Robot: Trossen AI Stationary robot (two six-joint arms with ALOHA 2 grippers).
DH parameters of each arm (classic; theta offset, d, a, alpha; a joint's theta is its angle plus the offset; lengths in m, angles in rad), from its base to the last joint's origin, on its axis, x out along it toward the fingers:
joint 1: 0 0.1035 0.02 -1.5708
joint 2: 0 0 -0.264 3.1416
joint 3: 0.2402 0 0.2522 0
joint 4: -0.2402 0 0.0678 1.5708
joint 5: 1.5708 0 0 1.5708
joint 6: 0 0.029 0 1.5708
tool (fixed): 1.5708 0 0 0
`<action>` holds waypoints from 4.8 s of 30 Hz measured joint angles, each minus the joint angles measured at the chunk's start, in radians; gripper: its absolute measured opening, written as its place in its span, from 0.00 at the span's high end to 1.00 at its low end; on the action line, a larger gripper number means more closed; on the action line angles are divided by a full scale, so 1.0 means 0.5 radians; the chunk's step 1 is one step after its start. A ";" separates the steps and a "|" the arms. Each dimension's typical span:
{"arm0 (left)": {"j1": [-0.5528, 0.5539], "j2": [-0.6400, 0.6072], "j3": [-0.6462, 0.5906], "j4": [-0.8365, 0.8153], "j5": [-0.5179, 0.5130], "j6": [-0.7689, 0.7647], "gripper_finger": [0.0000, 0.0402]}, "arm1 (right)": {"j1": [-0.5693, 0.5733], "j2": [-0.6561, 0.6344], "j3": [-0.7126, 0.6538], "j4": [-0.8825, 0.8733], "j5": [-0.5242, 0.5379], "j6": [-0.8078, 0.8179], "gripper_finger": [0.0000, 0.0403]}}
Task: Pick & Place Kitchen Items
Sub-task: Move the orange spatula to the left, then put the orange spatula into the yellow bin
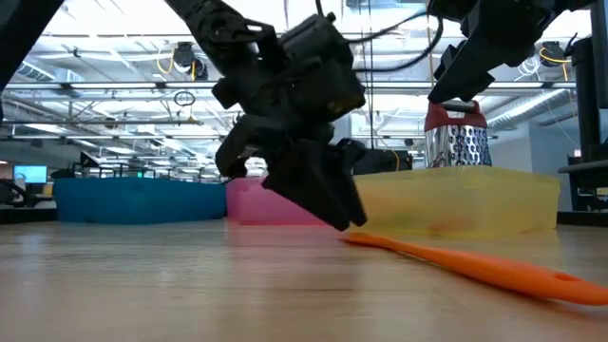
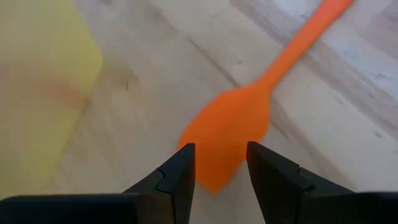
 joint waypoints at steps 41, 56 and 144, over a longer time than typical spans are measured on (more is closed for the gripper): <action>-0.095 0.249 0.011 0.336 0.028 -0.614 0.63 | 0.201 0.172 -0.160 0.562 -0.002 0.049 0.68; -0.124 0.040 -0.006 -0.148 -0.026 -0.673 0.63 | 0.211 0.172 -0.162 0.573 -0.005 0.011 0.68; -0.287 0.316 -0.007 0.853 -0.050 -0.505 0.87 | 0.591 0.942 -0.163 1.348 0.086 0.117 0.68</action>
